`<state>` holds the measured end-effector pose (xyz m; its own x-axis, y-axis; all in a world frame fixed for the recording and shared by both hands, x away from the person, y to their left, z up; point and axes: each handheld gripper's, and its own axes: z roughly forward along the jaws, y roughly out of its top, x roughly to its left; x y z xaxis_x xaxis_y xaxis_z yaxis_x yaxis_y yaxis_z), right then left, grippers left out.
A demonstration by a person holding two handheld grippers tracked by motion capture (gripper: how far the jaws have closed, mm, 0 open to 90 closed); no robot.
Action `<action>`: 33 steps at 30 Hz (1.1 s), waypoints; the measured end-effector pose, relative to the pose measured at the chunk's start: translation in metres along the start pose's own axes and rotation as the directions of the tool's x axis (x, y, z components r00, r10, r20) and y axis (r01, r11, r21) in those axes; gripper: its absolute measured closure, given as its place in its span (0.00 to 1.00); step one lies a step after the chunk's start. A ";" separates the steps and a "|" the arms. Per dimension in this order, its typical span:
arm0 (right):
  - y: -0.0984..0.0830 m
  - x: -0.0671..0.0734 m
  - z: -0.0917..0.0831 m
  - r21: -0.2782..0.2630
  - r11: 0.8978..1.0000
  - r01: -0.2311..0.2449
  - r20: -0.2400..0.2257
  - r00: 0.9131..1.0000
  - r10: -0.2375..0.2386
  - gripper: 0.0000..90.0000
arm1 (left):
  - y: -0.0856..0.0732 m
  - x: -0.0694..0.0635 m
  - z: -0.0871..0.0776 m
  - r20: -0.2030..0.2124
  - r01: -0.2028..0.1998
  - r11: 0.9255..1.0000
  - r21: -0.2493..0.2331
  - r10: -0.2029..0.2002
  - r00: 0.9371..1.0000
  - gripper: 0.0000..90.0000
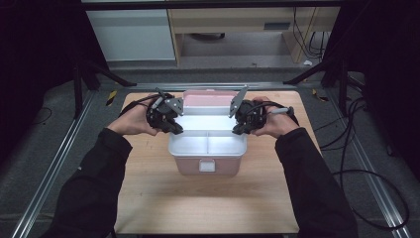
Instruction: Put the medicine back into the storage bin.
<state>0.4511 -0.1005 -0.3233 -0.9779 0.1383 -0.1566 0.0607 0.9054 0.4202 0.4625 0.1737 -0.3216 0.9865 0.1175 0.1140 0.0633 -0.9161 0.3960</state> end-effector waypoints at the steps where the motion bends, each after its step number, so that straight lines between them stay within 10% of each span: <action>1: 0.000 -0.002 0.002 0.001 1.000 0.001 0.005 1.000 -0.001 0.97 | 0.000 0.000 0.000 0.000 0.000 1.000 0.000 0.000 1.000 0.95; 14: -0.005 -0.016 0.032 0.035 0.999 -0.031 -0.016 0.999 0.032 0.97 | -0.005 0.021 0.031 0.029 0.037 0.998 0.044 -0.038 0.999 0.94; 33: -0.008 -0.009 0.060 0.117 0.992 -0.049 -0.013 0.999 0.051 0.95 | -0.013 0.014 0.056 0.052 0.049 0.995 0.083 -0.054 0.997 0.94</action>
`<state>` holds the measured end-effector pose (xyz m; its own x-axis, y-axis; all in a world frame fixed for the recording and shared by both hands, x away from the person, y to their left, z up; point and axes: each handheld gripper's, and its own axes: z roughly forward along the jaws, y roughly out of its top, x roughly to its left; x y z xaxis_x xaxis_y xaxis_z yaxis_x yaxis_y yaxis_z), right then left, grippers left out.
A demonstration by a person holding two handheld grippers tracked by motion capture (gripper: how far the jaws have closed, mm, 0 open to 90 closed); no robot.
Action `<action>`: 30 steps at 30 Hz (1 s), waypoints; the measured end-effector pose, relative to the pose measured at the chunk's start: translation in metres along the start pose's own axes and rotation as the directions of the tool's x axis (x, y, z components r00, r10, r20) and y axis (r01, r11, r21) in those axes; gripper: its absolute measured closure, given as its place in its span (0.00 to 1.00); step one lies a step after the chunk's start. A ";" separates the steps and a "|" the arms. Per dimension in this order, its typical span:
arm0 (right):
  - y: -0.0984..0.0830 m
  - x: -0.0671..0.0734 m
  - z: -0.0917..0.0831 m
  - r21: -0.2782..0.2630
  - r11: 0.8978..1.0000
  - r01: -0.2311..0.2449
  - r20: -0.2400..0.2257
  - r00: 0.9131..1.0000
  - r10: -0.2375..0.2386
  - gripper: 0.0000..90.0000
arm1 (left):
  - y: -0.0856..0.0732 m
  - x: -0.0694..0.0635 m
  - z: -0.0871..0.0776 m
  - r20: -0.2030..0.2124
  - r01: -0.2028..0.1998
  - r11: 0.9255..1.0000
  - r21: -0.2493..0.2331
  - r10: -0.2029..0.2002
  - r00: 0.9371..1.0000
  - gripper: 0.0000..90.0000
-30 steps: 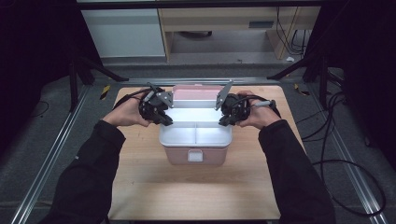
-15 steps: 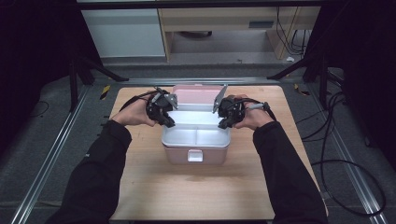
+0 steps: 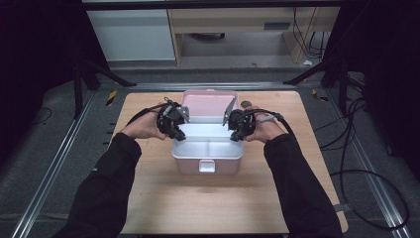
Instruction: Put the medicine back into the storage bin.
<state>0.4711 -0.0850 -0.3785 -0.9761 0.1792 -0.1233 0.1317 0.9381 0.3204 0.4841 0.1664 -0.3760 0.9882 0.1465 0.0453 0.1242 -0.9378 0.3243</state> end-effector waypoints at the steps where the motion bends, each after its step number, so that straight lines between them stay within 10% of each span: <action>1: 0.000 -0.001 0.002 0.001 1.000 0.004 0.001 1.000 -0.004 0.94 | 0.000 -0.001 0.001 0.000 0.006 1.000 -0.005 -0.006 1.000 0.94; 11: 0.001 0.003 0.003 0.012 1.000 -0.007 0.020 1.000 0.007 0.92 | -0.001 -0.007 -0.001 -0.014 0.008 1.000 -0.026 -0.008 1.000 0.92; 18: 0.008 0.006 -0.028 -0.138 0.988 -0.066 0.069 0.995 0.076 0.77 | -0.008 -0.012 -0.025 -0.076 0.032 0.990 -0.136 -0.042 0.996 0.78; 22: 0.007 0.009 -0.046 -0.209 0.971 -0.114 0.110 0.984 0.140 0.69 | -0.010 -0.021 -0.040 -0.118 0.057 0.985 -0.165 -0.077 0.990 0.69; 30: -0.013 0.018 -0.071 -0.235 0.940 -0.245 0.174 0.941 0.289 0.62 | -0.016 -0.036 -0.054 -0.173 0.148 0.951 -0.272 -0.199 0.964 0.54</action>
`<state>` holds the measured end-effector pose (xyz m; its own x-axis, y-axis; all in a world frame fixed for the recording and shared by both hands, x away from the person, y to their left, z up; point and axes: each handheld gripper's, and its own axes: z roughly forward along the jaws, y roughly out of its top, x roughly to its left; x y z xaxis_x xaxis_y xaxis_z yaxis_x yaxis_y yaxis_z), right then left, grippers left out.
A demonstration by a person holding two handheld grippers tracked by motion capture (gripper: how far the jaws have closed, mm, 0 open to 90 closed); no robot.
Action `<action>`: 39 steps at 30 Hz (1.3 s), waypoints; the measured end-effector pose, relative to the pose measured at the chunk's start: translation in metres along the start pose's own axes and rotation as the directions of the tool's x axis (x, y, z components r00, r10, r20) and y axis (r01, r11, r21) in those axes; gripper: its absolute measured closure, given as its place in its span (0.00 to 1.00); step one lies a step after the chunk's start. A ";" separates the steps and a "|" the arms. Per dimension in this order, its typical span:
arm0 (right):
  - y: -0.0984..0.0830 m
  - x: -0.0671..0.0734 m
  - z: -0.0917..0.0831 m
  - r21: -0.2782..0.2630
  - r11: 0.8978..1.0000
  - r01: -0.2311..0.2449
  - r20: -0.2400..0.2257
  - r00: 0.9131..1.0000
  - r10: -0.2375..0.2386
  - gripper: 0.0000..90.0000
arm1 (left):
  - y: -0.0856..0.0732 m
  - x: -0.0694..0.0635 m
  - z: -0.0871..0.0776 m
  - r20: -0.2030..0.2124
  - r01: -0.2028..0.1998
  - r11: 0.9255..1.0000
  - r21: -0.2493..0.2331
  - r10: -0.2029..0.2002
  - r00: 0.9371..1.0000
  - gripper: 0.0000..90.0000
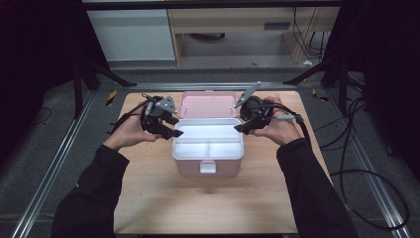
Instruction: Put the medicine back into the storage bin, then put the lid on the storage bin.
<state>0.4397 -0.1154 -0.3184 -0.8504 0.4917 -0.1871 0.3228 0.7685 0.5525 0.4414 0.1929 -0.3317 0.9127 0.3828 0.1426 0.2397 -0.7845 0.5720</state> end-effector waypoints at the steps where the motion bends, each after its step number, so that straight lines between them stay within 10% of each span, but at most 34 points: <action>1: -0.010 -0.001 -0.008 -0.084 0.992 -0.091 -0.007 0.996 0.091 0.60 | -0.004 -0.002 -0.001 -0.008 0.021 1.000 -0.006 -0.021 1.000 0.54; 9: -0.043 0.000 -0.027 -0.170 0.965 -0.199 0.049 0.977 0.210 0.53 | -0.019 -0.010 -0.001 -0.049 0.139 0.986 -0.096 -0.144 0.988 0.50; 16: -0.069 -0.004 -0.022 -0.265 0.917 -0.299 0.045 0.946 0.321 0.49 | -0.027 -0.006 0.001 -0.100 0.202 0.970 -0.134 -0.216 0.971 0.49; 24: -0.078 -0.016 -0.004 -0.335 0.869 -0.364 0.076 0.909 0.410 0.47 | -0.038 0.017 0.008 -0.134 0.325 0.917 -0.233 -0.361 0.923 0.45; 27: -0.075 -0.024 0.003 -0.389 0.828 -0.404 0.054 0.888 0.458 0.48 | -0.040 0.029 0.014 -0.156 0.374 0.890 -0.260 -0.421 0.894 0.45; 39: -0.055 -0.044 0.035 -0.401 0.822 -0.405 0.064 0.883 0.466 0.48 | -0.026 0.050 0.036 -0.170 0.387 0.868 -0.312 -0.452 0.876 0.40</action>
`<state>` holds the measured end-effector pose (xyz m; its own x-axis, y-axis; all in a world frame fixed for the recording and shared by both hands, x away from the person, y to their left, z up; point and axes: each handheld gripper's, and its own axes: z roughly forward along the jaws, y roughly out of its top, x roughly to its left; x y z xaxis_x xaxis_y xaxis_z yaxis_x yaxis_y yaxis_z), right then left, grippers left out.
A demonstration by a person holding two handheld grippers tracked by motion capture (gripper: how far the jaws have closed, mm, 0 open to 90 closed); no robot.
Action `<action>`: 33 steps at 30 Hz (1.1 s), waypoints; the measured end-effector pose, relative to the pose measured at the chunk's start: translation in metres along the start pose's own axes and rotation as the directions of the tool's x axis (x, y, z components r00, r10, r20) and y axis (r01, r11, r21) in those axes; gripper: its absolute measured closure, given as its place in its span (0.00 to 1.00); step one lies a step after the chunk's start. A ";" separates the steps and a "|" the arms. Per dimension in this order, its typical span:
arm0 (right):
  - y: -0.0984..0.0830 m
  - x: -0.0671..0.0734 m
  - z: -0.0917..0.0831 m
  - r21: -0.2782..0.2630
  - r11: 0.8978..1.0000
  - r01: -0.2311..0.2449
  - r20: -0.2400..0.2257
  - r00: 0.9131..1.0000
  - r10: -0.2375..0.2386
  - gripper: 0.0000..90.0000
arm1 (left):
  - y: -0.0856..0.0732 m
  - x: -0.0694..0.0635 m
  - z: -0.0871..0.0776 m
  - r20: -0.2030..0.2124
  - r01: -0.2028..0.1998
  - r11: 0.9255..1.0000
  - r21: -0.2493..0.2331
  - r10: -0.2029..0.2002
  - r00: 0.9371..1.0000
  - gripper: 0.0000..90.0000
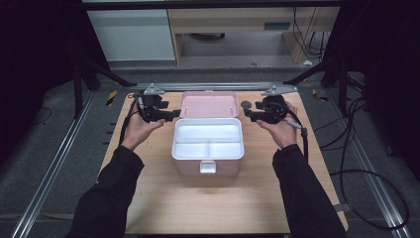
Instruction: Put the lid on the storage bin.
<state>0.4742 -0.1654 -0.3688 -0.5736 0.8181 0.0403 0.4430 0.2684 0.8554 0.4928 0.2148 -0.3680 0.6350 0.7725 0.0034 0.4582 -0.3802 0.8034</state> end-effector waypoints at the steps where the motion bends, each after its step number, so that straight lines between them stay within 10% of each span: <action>1: 0.004 -0.002 0.007 -0.024 1.000 -0.016 -0.009 1.000 0.015 0.48 | 0.001 0.000 0.003 -0.005 -0.004 1.000 0.000 0.004 1.000 0.38; 15: -0.003 -0.015 0.058 0.000 0.998 -0.064 -0.034 0.997 0.064 0.45 | -0.010 0.027 0.046 -0.020 0.129 0.992 0.003 -0.129 0.991 0.38; 33: -0.023 -0.018 0.109 0.069 0.986 -0.152 -0.088 0.984 0.158 0.45 | -0.021 0.028 0.079 0.022 0.130 0.990 0.061 -0.132 0.991 0.43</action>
<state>0.5495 -0.1313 -0.4457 -0.5548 0.8025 0.2197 0.5716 0.1757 0.8015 0.5501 0.2044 -0.4322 0.5828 0.8043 -0.1159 0.5744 -0.3068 0.7589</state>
